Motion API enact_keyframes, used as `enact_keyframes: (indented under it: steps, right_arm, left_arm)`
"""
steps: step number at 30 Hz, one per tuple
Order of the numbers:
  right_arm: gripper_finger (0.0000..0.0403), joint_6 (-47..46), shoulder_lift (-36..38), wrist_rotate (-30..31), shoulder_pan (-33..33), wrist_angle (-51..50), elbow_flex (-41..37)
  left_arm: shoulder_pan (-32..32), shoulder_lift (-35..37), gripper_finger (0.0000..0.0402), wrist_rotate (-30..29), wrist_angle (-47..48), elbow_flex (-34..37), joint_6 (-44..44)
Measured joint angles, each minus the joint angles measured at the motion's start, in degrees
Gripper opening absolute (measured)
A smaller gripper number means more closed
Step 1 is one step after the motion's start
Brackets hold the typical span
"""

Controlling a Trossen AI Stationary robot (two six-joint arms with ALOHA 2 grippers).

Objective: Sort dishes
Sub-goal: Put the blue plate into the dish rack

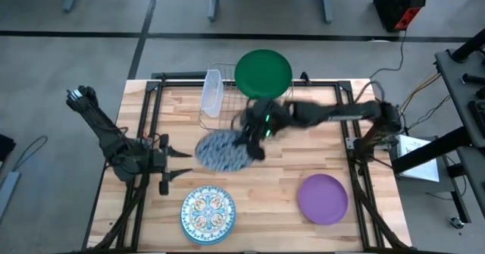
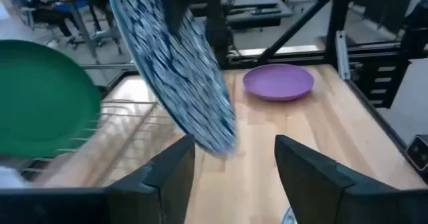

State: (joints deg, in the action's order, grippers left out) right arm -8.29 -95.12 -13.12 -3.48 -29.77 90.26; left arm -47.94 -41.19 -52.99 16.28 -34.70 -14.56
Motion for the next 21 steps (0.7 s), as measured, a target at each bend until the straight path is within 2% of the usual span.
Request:
enact_keyframes:
  steps: [2,4,11,14,16,21]
  right_arm:
    - [0.0025,6.1,2.39,-0.18,-3.0,-5.18,2.72]
    - [0.0025,16.16,4.3,-0.32,-5.77,-9.5,5.49]
    - [0.0025,48.93,5.8,-0.63,-12.91,-15.22,13.15]
    - [0.0023,62.37,3.98,-1.01,-15.38,-18.43,17.09]
    - [0.0023,68.27,1.43,-0.98,-16.88,-24.11,20.5]
    - [0.0023,88.47,-5.0,0.12,-19.28,-33.04,26.15]
  left_arm:
    - [0.0,0.47,0.0201,-0.53,6.5,-2.94,-1.08]
    - [0.0,0.66,0.0203,-0.64,10.13,-5.2,-0.71]
    - [0.0,1.41,0.0203,-4.95,11.77,-8.42,5.12]
    - [0.0,1.66,0.0203,-8.7,11.69,-8.44,5.52]
    - [0.01,1.58,0.0203,-11.01,11.74,-8.14,5.46]
    - [0.04,1.55,0.0203,-13.4,11.7,-7.91,4.22]
